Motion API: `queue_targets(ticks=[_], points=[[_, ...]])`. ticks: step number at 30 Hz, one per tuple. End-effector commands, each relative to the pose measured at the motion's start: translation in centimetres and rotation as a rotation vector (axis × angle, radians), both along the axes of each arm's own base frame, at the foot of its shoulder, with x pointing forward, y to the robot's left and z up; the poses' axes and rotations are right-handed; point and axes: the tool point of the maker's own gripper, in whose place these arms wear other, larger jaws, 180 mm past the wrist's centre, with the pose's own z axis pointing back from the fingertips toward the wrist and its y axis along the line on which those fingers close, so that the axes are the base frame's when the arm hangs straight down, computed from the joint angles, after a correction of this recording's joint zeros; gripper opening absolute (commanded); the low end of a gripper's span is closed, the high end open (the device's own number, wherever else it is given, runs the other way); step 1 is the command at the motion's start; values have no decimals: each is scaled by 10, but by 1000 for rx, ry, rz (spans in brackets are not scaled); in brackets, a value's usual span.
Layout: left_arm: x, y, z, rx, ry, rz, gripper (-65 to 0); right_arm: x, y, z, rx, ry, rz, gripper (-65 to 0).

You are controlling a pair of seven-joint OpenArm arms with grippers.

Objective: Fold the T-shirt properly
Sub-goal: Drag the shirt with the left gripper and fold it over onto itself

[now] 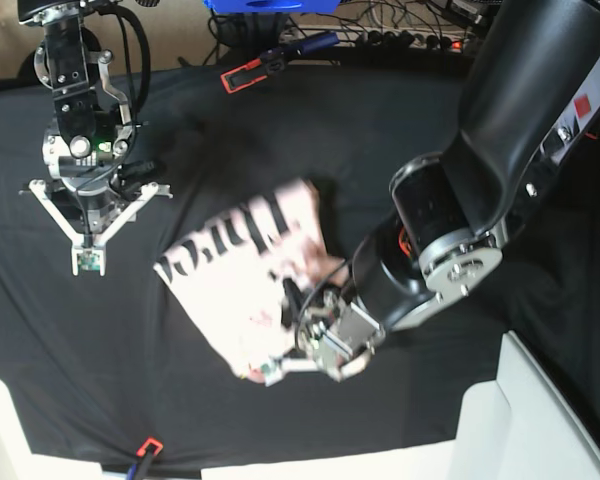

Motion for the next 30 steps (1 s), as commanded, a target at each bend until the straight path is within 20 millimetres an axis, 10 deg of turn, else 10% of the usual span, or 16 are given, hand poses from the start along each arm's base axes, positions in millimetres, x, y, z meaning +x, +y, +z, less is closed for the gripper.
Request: queue_targets(ticks=[1, 30], points=[[33, -13, 35, -41, -96, -9, -650, 8, -3, 11, -14, -47, -1, -445], [75, -31, 74, -214, -388, 17, -650, 7, -2, 10, -13, -42, -2, -445]])
